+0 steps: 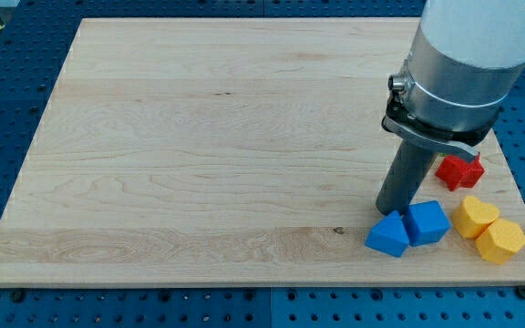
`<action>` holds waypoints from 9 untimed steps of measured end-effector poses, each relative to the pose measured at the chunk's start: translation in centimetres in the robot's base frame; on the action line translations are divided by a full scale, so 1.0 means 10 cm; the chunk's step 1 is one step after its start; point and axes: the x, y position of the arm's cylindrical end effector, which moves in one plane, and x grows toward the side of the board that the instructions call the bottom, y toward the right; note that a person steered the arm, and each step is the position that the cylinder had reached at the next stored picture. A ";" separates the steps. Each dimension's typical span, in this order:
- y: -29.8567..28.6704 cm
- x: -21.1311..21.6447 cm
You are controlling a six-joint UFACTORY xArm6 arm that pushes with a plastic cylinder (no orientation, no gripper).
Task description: Move the blue triangle up a bit
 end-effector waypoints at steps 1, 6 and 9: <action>0.02 0.00; -0.60 0.68; -0.02 0.53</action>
